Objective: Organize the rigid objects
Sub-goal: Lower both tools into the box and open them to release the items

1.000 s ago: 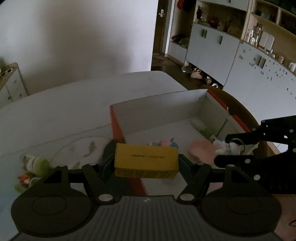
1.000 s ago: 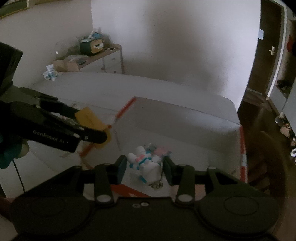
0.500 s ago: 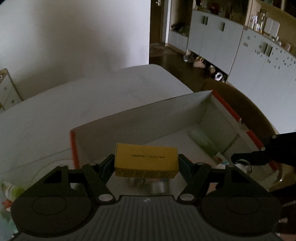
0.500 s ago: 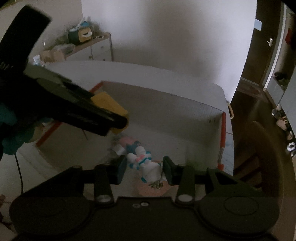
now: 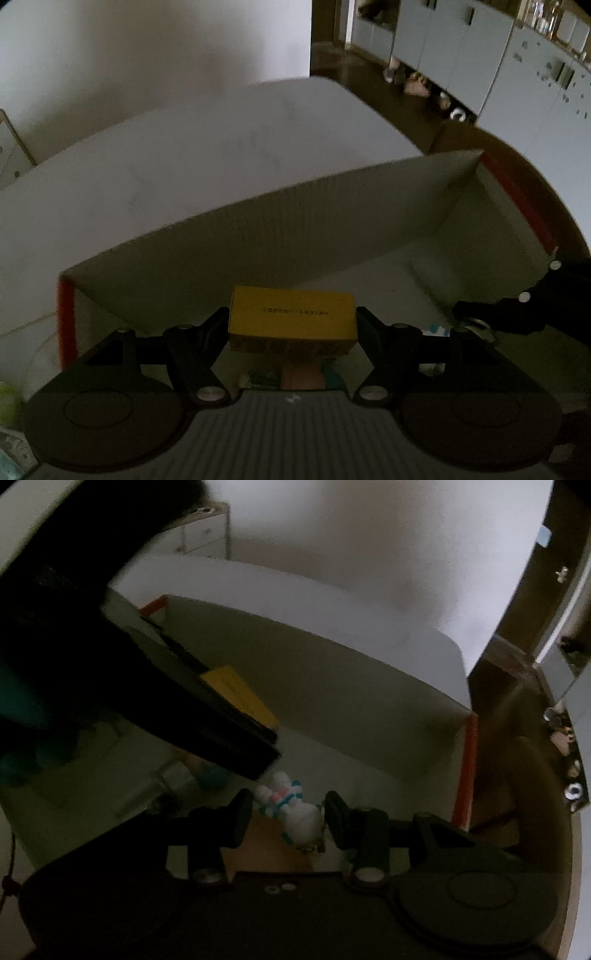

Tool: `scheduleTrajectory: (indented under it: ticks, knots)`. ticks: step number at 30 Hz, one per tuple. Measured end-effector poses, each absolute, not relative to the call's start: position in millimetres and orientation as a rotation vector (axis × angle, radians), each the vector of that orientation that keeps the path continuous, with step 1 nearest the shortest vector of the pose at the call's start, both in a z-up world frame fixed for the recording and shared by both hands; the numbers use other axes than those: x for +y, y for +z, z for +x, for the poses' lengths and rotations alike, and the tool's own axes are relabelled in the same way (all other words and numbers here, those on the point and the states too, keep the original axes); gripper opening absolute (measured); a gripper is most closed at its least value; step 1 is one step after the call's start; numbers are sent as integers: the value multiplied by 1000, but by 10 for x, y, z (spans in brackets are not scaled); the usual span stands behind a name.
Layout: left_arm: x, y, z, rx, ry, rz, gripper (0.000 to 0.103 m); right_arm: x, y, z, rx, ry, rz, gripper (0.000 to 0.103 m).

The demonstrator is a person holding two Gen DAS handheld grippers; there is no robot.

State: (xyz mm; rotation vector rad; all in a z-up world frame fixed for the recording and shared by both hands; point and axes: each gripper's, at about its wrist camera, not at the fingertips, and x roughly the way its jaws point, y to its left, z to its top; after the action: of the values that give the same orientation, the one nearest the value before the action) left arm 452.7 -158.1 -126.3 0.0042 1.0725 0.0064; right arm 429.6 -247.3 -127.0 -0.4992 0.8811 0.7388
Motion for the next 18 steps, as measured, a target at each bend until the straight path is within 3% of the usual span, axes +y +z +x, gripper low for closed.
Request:
scheduleTrajectory:
  ticks: [18]
  knots:
    - [-1513,-1418,4676,1156,22,-19,71,-2302,-1287,4315,989,701,-574,44]
